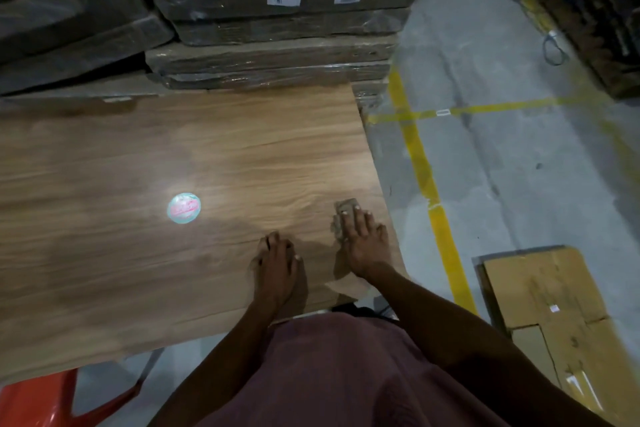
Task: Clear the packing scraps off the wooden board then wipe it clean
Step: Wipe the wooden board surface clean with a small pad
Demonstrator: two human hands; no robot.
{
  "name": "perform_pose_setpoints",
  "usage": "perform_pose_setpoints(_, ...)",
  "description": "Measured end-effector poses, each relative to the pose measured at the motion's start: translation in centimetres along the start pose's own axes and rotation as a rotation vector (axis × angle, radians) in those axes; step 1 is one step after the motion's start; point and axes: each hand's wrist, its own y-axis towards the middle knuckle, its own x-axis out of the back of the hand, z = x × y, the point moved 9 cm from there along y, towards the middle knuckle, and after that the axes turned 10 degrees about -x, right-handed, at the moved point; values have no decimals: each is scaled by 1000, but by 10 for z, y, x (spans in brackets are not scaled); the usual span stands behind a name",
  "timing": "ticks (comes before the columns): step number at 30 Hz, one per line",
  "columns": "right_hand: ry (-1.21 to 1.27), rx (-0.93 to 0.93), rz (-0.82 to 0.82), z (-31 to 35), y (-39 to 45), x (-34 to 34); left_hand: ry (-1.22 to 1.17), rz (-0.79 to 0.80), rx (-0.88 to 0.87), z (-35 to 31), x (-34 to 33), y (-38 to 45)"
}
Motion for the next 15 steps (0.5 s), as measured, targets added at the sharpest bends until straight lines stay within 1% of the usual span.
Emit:
perform_pose_setpoints(2,93,-144,12,-35,17,7,21,-6,20,-6,0,13)
perform_pose_setpoints(3,113,-183,20,-46,25,11,38,0,31,-8,0,20)
perform_pose_setpoints(4,105,-180,25,-51,32,13,44,5,47,-10,0,27)
perform_pose_setpoints(7,78,-70,21,-35,46,20,40,-11,106,-17,3,50)
perform_pose_setpoints(11,63,116,19,16,51,26,150,-1,174,-24,4,86)
perform_pose_setpoints(13,78,180,7,26,56,29,122,-12,214,-28,4,100)
perform_pose_setpoints(15,44,202,-44,16,68,34,48,-42,235,-31,6,110)
